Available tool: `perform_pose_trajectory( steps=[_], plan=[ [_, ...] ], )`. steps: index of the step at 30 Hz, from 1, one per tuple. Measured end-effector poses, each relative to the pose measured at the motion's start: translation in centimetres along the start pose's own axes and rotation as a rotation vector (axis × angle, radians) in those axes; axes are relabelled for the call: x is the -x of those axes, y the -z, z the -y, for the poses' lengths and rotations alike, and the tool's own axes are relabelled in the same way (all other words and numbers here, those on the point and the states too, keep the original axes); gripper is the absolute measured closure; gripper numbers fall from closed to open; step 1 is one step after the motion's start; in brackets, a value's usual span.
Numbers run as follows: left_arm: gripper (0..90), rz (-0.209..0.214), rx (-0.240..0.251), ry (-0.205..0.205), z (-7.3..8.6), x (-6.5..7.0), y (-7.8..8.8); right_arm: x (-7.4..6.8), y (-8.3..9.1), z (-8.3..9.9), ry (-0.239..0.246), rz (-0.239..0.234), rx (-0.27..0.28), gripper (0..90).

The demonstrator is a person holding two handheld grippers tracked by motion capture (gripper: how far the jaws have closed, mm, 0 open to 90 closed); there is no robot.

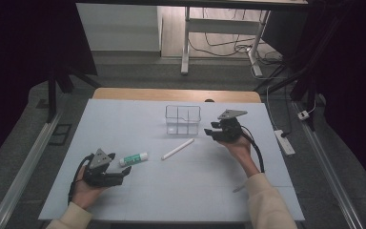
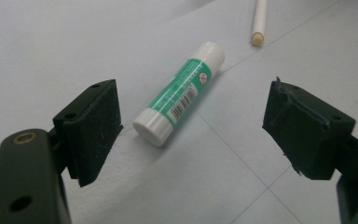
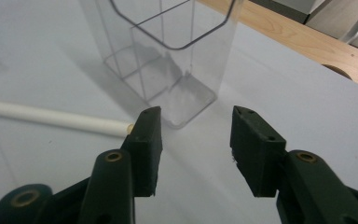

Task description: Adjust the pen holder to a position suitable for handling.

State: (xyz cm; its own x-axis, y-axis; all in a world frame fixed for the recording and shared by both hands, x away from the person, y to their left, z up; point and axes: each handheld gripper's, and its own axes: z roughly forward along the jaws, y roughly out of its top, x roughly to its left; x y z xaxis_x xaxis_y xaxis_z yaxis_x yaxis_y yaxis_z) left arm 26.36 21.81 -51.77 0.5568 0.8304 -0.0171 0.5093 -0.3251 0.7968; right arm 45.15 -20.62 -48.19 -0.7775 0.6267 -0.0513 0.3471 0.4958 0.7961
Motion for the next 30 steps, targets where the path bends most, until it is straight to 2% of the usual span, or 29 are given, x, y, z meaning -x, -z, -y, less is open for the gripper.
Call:
perform_pose_trajectory(
  steps=[7, 15, 24, 30],
  plan=[
    [19.6, 0.003, 0.01, -0.01, 0.0, 0.0, 0.0, -1.1, 1.8, 0.1, 0.033, -0.021, 0.015, 46.8],
    [19.6, 0.005, 0.01, -0.027, 0.0, 0.0, -0.1, -1.2, 4.3, 0.6, 0.065, -0.025, 0.02, 44.4],
    [19.5, 0.002, 0.011, -0.036, -0.2, 0.2, -0.3, -1.2, 7.4, 2.5, 0.08, -0.059, 0.008, 40.8],
    [19.5, 0.003, 0.016, -0.038, -0.4, 0.3, -0.3, -1.6, 9.2, 3.8, 0.115, -0.074, 0.0, 37.9]
  ],
)
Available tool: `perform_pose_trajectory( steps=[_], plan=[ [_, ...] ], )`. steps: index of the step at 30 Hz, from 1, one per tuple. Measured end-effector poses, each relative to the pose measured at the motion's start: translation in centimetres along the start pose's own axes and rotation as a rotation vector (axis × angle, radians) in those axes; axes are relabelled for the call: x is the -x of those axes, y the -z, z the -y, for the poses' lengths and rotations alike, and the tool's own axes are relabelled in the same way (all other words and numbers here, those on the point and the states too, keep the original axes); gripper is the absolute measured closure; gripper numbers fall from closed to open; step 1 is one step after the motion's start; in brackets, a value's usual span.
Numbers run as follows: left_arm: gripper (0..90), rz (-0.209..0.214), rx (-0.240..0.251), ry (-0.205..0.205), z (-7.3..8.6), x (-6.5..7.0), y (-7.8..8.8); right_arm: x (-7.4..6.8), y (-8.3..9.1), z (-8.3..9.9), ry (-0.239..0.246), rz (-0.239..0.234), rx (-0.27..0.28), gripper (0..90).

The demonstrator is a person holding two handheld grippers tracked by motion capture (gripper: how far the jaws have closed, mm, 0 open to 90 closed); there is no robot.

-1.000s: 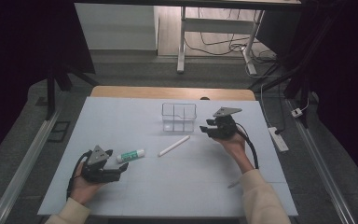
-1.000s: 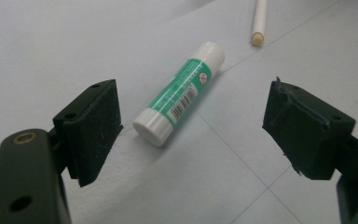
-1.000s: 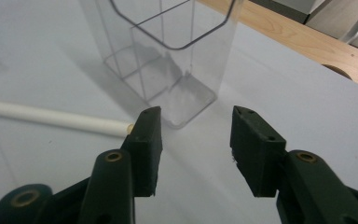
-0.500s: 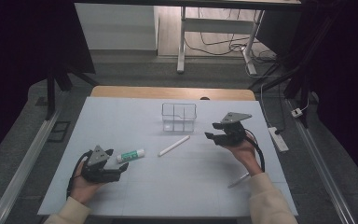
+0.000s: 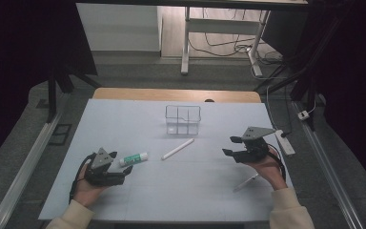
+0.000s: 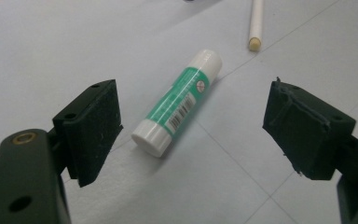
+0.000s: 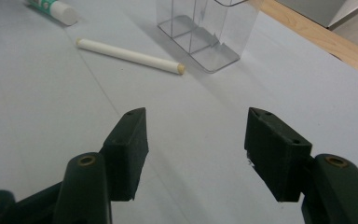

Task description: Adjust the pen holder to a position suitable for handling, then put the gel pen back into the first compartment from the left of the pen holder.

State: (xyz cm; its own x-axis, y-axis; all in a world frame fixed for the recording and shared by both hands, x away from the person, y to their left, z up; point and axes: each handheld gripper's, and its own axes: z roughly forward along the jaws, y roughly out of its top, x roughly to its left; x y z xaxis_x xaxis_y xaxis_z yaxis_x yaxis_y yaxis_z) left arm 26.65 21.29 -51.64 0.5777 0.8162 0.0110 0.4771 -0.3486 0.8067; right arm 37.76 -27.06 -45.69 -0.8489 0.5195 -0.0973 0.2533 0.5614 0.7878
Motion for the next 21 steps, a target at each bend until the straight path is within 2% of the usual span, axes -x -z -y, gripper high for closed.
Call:
perform_pose_trajectory(
  steps=[8, 12, 21],
  plan=[
    [19.4, -0.005, -0.005, -0.009, -0.05, 0.03, -0.08, -0.76, 0.32, 0.08, 0.075, -0.046, -0.039, 35.7],
    [19.4, -0.006, 0.003, -0.002, -0.1, 0.0, 0.09, -0.92, 0.34, 0.08, 0.096, -0.063, -0.058, 34.9],
    [19.5, 0.002, -0.003, -0.012, -0.19, 0.26, 0.04, -0.99, 0.93, 0.36, 0.135, -0.085, -0.101, 35.6]
  ],
)
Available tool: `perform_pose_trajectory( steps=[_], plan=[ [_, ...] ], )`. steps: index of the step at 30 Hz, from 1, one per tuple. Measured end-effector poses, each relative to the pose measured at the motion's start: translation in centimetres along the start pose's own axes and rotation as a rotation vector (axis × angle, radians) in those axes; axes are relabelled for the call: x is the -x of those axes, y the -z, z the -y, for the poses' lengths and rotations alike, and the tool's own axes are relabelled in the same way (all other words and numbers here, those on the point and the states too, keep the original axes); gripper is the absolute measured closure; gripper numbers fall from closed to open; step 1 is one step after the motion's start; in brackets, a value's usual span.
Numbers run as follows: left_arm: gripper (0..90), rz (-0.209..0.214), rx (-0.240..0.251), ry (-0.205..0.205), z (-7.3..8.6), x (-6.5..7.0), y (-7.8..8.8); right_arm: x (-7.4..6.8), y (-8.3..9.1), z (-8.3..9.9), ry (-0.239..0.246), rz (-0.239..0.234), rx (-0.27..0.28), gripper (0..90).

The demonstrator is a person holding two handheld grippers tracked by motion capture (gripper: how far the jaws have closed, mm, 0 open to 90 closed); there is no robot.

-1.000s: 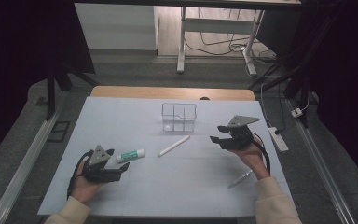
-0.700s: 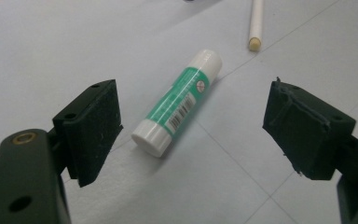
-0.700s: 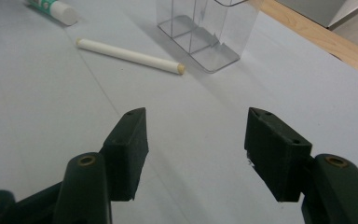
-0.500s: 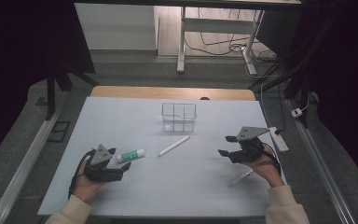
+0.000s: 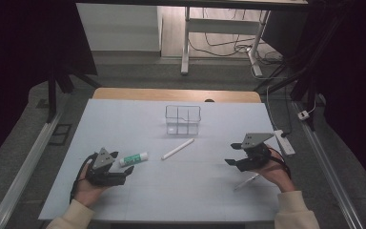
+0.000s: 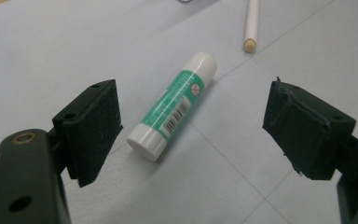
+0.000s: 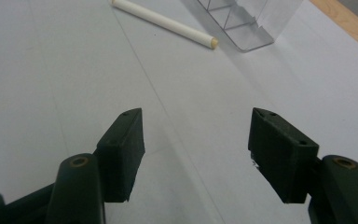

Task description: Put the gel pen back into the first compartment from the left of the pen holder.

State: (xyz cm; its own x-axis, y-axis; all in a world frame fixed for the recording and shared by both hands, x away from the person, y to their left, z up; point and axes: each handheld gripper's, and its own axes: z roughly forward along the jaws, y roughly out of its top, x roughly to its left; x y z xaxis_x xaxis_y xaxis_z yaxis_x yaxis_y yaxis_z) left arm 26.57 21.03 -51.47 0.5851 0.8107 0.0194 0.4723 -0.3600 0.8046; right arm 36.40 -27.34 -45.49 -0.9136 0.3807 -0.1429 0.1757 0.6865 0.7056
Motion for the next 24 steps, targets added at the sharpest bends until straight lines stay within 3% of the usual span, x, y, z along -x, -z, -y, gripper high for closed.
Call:
perform_pose_trajectory(
  steps=[7, 24],
  plan=[
    [19.7, 0.005, -0.005, 0.001, 0.0, -0.01, 0.03, -0.11, 0.42, 0.28, 0.053, -0.021, -0.046, 36.2],
    [19.7, 0.005, -0.013, -0.004, -0.1, 0.13, -0.05, -0.83, 0.28, 0.93, 0.114, -0.088, -0.149, 36.3]
  ],
)
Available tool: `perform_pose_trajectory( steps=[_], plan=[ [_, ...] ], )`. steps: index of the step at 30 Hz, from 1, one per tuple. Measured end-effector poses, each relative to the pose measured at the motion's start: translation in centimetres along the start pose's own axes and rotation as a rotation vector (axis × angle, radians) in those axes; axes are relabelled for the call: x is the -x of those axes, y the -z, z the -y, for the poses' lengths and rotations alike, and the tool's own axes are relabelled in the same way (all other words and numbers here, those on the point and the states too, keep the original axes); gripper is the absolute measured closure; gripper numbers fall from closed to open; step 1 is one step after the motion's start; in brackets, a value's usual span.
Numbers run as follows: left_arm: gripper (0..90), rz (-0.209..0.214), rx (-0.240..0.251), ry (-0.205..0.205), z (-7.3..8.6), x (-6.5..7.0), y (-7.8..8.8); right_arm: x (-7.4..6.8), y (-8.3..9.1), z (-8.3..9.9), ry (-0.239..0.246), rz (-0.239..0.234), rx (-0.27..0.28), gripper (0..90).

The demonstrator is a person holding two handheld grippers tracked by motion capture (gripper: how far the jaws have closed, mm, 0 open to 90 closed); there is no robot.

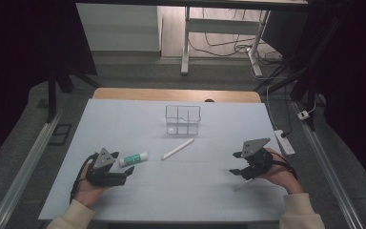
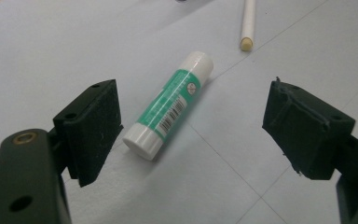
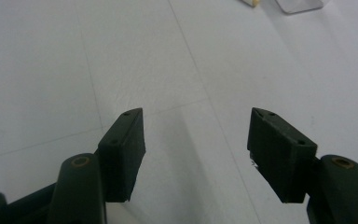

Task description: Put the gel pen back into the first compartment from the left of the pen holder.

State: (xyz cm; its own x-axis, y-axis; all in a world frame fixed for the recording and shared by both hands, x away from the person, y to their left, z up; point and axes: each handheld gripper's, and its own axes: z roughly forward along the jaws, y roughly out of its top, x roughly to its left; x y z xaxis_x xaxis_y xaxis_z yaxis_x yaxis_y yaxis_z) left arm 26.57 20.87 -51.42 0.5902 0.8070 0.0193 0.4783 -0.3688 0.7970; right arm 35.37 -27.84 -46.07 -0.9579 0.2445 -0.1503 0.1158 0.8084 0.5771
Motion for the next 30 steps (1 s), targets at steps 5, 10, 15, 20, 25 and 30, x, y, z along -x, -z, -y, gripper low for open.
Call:
perform_pose_trajectory(
  steps=[5, 10, 15, 20, 25, 30],
  plan=[
    [19.7, 0.002, -0.002, -0.001, 0.0, 0.0, 0.0, -0.4, 0.0, 0.2, 0.022, -0.033, -0.037, 36.5],
    [19.7, 0.002, -0.006, -0.002, 0.0, 0.1, -0.1, -1.0, 0.0, 0.4, 0.054, -0.053, -0.084, 36.7],
    [19.7, 0.002, -0.008, -0.002, 0.0, 0.0, -0.1, -1.4, 0.4, 0.8, 0.081, -0.066, -0.118, 37.0],
    [19.7, 0.004, -0.01, -0.004, 0.0, 0.1, -0.1, -1.8, 0.4, 1.3, 0.106, -0.075, -0.159, 37.4],
    [19.7, 0.003, -0.013, -0.005, 0.0, 0.1, -0.1, -1.9, 0.3, 1.9, 0.113, -0.091, -0.188, 37.3],
    [19.6, 0.004, -0.017, -0.008, 0.0, 0.1, -0.2, -2.2, 0.0, 2.2, 0.128, -0.107, -0.23, 35.9]
  ],
)
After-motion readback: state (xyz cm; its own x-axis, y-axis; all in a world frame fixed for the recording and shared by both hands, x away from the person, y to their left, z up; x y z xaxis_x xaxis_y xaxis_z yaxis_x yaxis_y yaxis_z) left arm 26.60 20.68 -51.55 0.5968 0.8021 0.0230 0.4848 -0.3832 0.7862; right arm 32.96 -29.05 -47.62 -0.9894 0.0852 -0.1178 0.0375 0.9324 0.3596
